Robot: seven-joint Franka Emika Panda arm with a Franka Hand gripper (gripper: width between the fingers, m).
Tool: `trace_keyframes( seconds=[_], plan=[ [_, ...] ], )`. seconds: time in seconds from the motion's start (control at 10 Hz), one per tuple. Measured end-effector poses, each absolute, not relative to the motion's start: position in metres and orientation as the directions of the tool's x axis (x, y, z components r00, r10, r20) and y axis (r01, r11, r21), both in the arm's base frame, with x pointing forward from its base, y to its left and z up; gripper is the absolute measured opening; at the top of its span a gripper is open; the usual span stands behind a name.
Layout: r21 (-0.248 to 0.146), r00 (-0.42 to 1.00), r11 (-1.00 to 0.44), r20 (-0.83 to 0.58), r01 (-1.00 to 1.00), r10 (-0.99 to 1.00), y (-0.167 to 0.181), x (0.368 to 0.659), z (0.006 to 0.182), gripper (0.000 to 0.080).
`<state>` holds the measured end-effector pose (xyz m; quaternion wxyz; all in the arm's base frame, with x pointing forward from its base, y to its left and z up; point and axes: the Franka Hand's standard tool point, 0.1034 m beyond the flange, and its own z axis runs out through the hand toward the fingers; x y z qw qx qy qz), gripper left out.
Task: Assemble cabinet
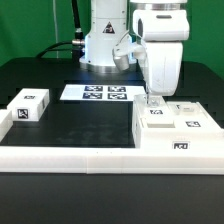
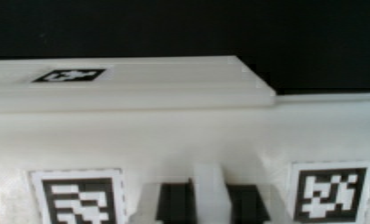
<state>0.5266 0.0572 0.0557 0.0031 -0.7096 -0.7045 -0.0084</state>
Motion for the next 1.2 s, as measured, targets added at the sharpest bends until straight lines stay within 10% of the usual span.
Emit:
trace_keyframes(
  seconds=[1.2],
  plan=[
    [-0.005, 0.014, -0.014, 0.016, 1.000, 1.000, 0.050, 0.577, 0.055, 0.0082]
  ],
)
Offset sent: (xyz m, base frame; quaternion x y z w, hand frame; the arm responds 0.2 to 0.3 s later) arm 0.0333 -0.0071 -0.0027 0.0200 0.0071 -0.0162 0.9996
